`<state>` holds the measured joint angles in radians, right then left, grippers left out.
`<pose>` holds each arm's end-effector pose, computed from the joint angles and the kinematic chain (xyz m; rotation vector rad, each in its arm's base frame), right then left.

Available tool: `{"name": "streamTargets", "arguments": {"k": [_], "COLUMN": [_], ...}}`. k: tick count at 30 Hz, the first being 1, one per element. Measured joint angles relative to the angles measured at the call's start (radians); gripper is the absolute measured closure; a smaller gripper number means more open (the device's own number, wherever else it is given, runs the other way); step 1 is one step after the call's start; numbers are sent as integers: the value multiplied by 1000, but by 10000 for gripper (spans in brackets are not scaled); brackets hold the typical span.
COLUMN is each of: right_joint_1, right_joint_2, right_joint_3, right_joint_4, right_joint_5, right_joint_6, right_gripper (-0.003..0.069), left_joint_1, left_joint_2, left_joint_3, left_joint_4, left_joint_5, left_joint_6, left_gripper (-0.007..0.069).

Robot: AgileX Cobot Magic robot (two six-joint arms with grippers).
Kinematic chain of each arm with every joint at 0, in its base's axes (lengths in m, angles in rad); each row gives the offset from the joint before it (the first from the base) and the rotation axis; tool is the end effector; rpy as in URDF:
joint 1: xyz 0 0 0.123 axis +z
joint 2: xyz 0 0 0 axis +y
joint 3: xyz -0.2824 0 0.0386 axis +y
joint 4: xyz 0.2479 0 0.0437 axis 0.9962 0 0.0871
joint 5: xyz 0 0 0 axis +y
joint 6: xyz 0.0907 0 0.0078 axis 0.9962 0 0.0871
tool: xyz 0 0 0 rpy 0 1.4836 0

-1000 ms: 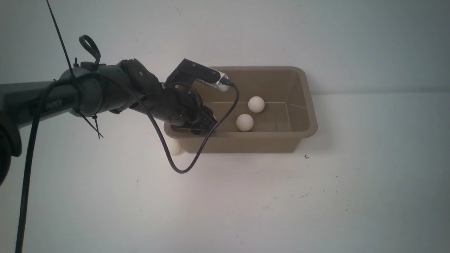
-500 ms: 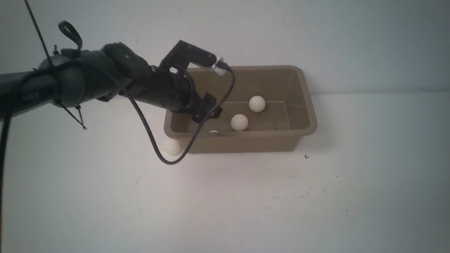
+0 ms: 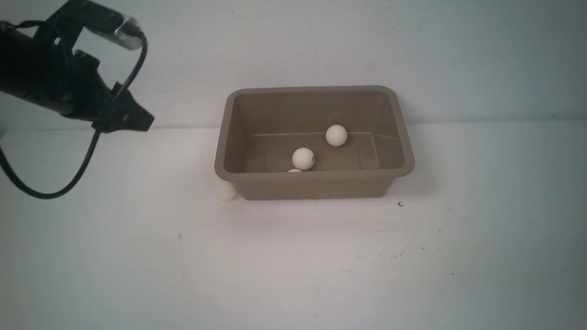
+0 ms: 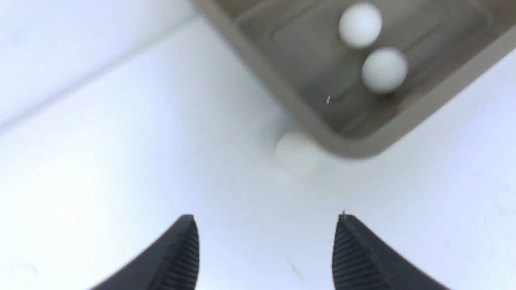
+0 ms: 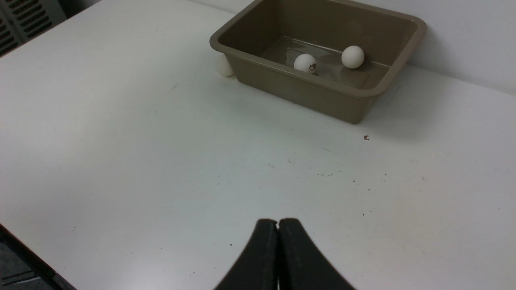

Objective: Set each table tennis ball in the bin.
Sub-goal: Use the left arm to clamp the table tennis ball closest to it

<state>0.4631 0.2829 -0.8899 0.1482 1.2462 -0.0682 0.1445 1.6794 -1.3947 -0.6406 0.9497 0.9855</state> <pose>-0.0101 0.0092 0.3691 -0.5943 2.0567 0.4100 0.3620 0.0079 0.3032 0.6939 2.3572 -0.3598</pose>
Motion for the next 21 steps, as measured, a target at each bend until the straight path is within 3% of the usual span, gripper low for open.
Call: {"name": "streamTargets", "arguments": {"k": [3,21], "right_joint_1": [0,0], "right_joint_2": [0,0], "right_joint_3": [0,0], "right_joint_4": [1,64], "right_joint_5": [0,5], "right_joint_6": [0,-3], "right_gripper": [676,676], "left_joint_1": [11,13], "left_joint_2": [21,307], "left_joint_3": [20,36], "left_joint_4": [-25,-306], "left_joint_5": [0,80], "left_joint_6": [28,851], "left_gripper": [219,219]}}
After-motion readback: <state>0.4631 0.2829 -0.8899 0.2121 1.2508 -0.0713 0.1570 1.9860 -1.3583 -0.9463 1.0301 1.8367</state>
